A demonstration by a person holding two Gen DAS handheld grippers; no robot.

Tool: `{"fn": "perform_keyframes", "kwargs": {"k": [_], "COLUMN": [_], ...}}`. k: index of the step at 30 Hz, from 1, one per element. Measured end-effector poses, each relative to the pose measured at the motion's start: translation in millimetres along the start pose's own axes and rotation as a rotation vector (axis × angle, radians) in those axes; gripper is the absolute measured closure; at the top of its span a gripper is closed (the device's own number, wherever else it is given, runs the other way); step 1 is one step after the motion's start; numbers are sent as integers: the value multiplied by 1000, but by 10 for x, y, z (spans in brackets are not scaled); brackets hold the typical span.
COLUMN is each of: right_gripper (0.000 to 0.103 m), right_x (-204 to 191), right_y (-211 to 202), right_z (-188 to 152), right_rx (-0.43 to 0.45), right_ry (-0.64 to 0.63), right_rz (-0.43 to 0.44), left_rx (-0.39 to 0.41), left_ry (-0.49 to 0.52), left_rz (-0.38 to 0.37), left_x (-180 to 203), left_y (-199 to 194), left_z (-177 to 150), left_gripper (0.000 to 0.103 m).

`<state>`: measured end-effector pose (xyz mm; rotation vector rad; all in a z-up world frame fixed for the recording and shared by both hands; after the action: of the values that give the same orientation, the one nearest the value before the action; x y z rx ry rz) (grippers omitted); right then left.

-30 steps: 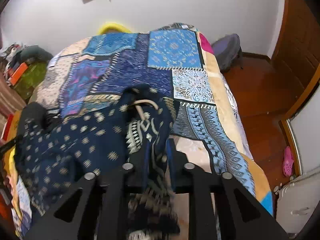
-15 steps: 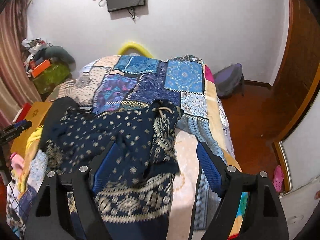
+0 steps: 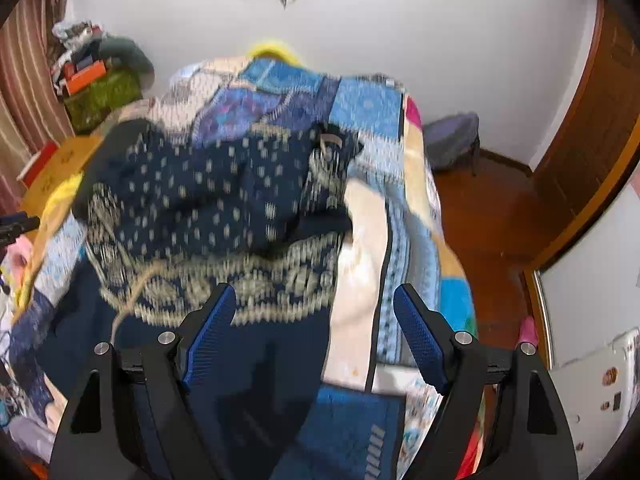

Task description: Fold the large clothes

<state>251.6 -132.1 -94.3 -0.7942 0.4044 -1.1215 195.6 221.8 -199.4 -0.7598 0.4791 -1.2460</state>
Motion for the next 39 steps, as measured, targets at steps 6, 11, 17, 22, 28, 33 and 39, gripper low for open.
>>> {"fn": "perform_keyframes", "kwargs": {"k": [6, 11, 17, 22, 28, 33, 39], "right_gripper": [25, 25, 25, 24, 30, 74, 92], "right_x": [-68, -89, -64, -132, -340, -341, -316], "right_y": [51, 47, 31, 78, 101, 40, 6], "right_z": [-464, -809, -1011, -1060, -1019, -882, -635], "right_rx": [-91, -149, -152, -177, -141, -85, -40], "right_ry": [57, 115, 241, 365, 338, 326, 368], "right_rz": [15, 12, 75, 186, 219, 201, 272], "left_rx": [-107, -154, -320, -401, -371, -293, -178], "left_ry": [-60, -94, -207, -337, -352, -192, -170], "left_rz": [-77, -120, -261, -345, -435, -430, -468], "left_x": [-27, 37, 144, 235, 431, 671, 755], "left_y": [81, 97, 320, 515, 478, 273, 86], "left_z": [-475, -758, -1121, -1329, -1255, -1105, -692], "left_gripper": [30, 30, 30, 30, 39, 78, 93]}}
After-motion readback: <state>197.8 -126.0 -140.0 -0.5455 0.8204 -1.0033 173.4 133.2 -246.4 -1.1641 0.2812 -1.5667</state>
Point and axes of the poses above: each gripper's, at about its wrist camera, not at the fingertips, and y roughly the way its jaws point, x to its right, z to its top, the point moved 7 cm from there along y, roughly the way its jaws point, and after that the axes turned 9 degrees about x, right-handed, at the moved point
